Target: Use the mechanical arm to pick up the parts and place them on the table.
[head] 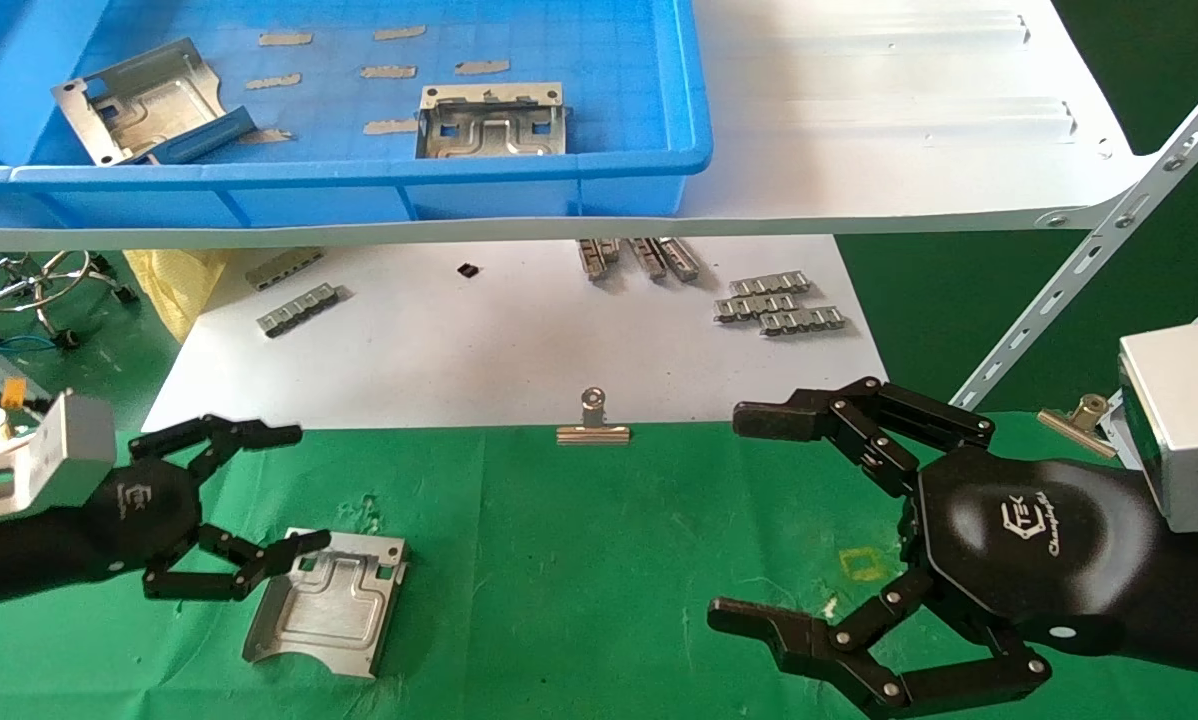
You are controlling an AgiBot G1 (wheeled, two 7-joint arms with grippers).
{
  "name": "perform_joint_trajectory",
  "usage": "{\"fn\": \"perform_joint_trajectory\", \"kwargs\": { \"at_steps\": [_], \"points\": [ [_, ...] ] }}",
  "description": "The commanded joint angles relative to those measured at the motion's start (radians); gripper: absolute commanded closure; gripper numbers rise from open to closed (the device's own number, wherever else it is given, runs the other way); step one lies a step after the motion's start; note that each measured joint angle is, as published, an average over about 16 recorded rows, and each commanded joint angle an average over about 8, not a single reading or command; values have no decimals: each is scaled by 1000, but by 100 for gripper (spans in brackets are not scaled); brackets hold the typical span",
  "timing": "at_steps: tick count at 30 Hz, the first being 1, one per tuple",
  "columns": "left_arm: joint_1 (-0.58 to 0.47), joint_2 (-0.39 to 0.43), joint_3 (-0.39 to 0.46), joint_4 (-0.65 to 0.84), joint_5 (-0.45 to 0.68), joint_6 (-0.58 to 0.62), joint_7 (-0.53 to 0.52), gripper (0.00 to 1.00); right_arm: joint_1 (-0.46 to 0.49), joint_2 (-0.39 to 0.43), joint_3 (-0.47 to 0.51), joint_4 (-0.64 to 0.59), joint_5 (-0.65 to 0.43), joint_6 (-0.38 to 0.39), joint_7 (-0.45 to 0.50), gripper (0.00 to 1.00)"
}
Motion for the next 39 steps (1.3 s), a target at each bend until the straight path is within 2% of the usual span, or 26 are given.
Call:
{"fn": "perform_joint_trajectory", "kwargs": {
  "at_steps": [1,39],
  "points": [
    [13,-4,-15,-28,-4,-3,-20,0,0,0,0,0,0,0,0,0],
    [295,-79,-365,-704,-72,-70,-497,0,0,0,0,0,0,0,0,0]
  ]
}}
